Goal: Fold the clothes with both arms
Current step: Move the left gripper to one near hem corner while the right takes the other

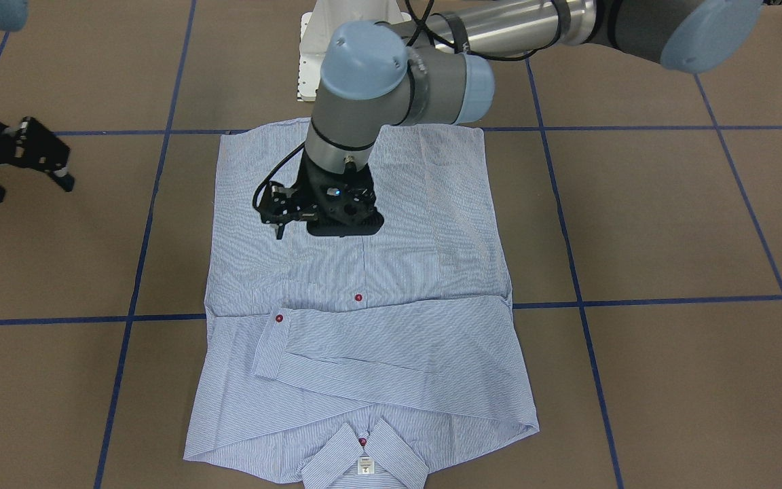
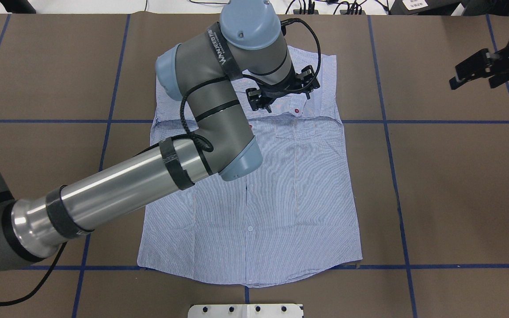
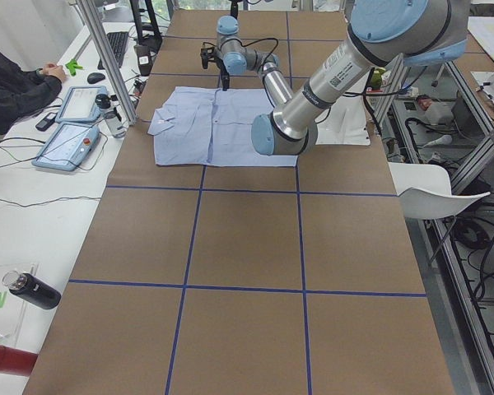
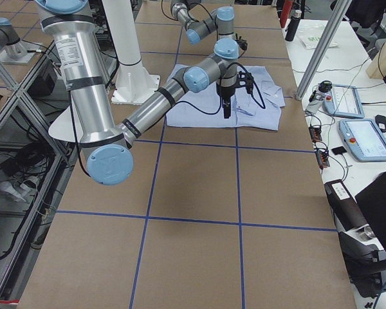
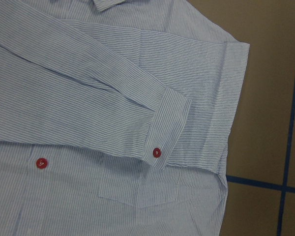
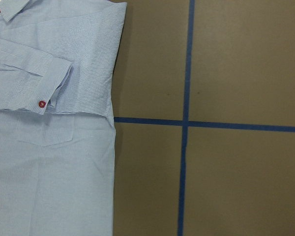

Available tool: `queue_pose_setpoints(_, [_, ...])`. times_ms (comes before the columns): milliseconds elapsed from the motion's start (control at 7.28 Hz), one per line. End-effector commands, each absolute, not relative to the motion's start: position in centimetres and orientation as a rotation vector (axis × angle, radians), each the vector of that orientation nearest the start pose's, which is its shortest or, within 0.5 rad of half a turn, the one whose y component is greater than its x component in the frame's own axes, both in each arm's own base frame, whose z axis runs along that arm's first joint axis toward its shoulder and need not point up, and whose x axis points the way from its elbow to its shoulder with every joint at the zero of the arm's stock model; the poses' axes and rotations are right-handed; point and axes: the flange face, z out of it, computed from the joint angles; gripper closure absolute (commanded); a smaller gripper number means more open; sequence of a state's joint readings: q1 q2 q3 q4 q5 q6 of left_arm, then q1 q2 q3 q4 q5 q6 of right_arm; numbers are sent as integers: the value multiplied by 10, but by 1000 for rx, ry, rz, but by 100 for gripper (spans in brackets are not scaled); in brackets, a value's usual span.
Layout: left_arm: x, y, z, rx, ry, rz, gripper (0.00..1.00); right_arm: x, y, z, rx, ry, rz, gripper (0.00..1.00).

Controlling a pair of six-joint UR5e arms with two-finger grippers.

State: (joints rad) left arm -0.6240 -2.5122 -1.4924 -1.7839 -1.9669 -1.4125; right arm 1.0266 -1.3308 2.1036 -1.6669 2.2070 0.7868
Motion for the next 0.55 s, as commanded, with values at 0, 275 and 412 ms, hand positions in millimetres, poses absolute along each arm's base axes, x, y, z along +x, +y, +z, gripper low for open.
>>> queue_pose_setpoints(0, [462, -416, 140, 99, 1147, -137, 0, -284, -417, 281, 138, -916, 92, 0])
queue_pose_setpoints(275, [395, -357, 181, 162, 1152, -94, 0, -325, -347, 286, 148, -881, 103, 0])
queue_pose_setpoints(412, [392, -332, 203, 138, 1131, -61, 0, -350, -313, 286, 142, -873, 120, 0])
